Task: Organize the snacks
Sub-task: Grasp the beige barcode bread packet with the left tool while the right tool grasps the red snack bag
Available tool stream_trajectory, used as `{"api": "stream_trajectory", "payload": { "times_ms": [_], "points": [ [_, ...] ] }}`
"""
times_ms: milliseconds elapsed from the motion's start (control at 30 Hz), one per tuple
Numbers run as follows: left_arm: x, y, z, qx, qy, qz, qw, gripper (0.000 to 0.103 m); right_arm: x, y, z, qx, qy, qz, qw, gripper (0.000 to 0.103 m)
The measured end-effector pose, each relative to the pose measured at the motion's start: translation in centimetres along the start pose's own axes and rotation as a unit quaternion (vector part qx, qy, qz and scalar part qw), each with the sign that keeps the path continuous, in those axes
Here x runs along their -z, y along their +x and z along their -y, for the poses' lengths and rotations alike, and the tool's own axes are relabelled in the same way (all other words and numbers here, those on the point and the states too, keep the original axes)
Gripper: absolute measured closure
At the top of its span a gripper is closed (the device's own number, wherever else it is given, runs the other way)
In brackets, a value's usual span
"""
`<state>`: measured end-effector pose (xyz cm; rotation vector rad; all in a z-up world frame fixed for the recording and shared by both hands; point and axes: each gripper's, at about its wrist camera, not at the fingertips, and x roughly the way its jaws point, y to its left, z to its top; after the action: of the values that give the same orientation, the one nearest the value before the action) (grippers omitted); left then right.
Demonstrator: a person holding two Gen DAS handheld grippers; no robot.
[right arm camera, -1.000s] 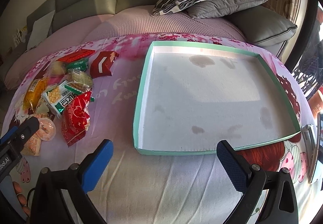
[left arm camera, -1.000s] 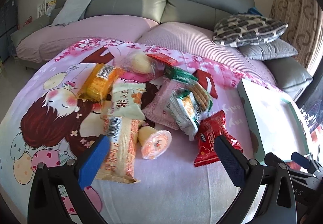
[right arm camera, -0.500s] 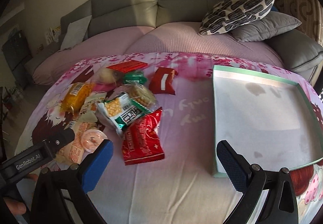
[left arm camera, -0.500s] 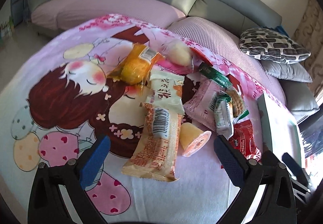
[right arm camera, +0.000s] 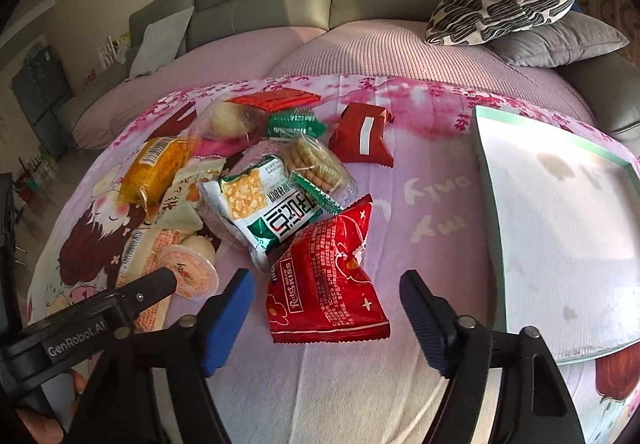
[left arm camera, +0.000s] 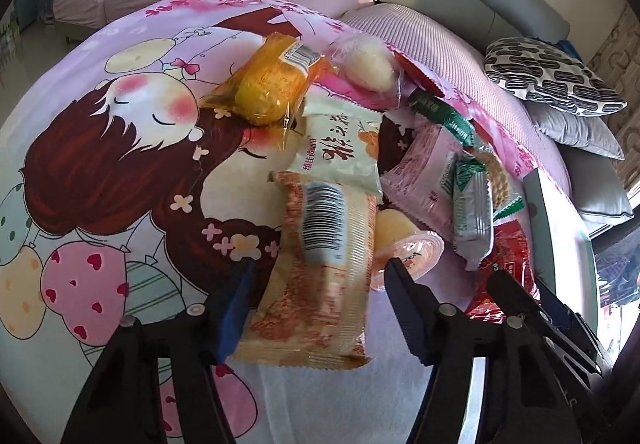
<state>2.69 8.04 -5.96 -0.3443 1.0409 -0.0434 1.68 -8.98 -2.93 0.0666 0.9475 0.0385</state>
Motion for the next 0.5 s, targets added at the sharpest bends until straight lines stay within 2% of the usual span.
{"api": "stream_trajectory", "payload": {
  "times_ms": [100,233,300,500],
  "points": [
    [0.09,0.2,0.14,-0.008,0.002,-0.001,1.0,0.043,0.11,0.31,0.1,-0.006,0.0,-0.002,1.0,0.04],
    [0.12,0.28,0.31,-0.024,0.006,0.002,0.9997,0.055,0.07,0.24,-0.05,-0.011,-0.005,-0.001,1.0,0.045],
    [0.09,0.21,0.14,-0.022,0.002,0.004,0.9998,0.056,0.04,0.12,0.01,-0.019,-0.004,0.001,1.0,0.055],
    [0.11,-0.07,-0.05,-0.016,-0.006,0.011,0.9998,0.059,0.03,-0.27,0.15,-0.027,-0.001,0.004,1.0,0.06]
  ]
}}
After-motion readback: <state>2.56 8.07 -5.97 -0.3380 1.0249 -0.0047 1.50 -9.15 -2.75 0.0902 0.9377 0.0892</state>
